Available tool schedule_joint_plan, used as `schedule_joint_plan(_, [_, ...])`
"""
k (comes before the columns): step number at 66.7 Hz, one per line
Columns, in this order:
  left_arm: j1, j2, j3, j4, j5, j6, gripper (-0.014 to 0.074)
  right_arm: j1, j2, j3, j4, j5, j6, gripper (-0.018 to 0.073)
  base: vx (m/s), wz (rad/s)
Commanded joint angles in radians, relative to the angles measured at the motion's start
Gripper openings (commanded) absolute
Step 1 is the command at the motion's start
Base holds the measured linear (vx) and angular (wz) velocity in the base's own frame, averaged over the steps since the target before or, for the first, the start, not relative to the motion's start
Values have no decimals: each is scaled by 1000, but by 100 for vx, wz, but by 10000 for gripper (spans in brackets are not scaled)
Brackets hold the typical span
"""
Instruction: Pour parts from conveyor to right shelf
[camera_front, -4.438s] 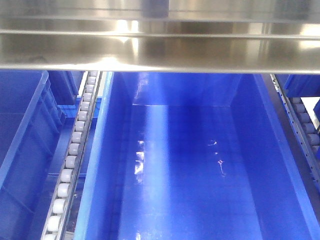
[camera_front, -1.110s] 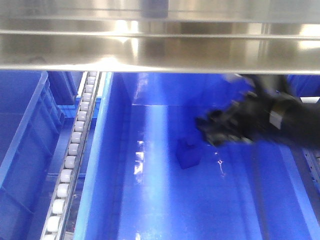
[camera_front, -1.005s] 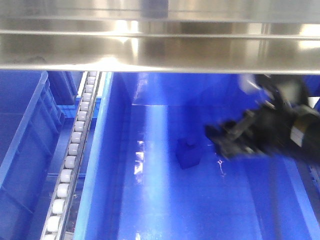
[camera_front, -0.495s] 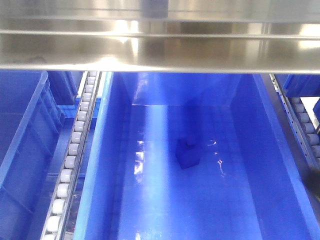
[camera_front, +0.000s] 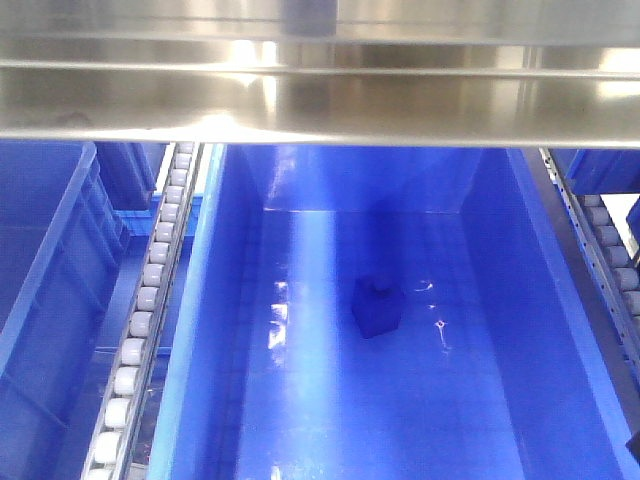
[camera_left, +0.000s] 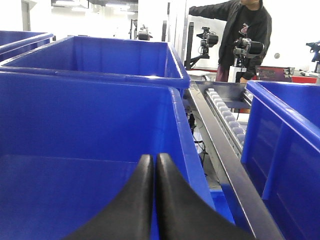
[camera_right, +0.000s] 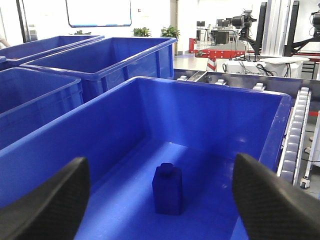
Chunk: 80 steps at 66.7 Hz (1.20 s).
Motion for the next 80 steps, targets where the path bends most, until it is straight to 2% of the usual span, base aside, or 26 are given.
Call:
schedule_joint_plan(1, [-1,-9,27,-9,-79,-7,-6,0,14,-24,0,-76,-10,461,0,0])
schedule_joint_plan(4, [-1,-9,27,-9,-79,-7,-6,0,14,-24,0,-76,-10,407,0,0])
schedule_joint_plan(16, [-1,-9,27,-9,-79,-7,-6,0,14,-24,1,-76,-10,40,0,0])
schedule_joint_plan(19, [-1,-9,27,-9,-79,-7,-6,0,14,-24,2,-76,-8,-15,0,0])
schedule_joint_plan(64, [-1,-9,27,-9,-79,-7,-6,-6,14,-24,-12,-76,-13,-8,0,0])
schedule_joint_plan(70, [-1,-9,27,-9,-79,-7,-6,-66,14,-24,-53,-76,-18,-8,0,0])
schedule_joint_plan(80, [-1,-9,27,-9,-79,-7,-6,-248,14,-24,-73,-76,-25,-8,0,0])
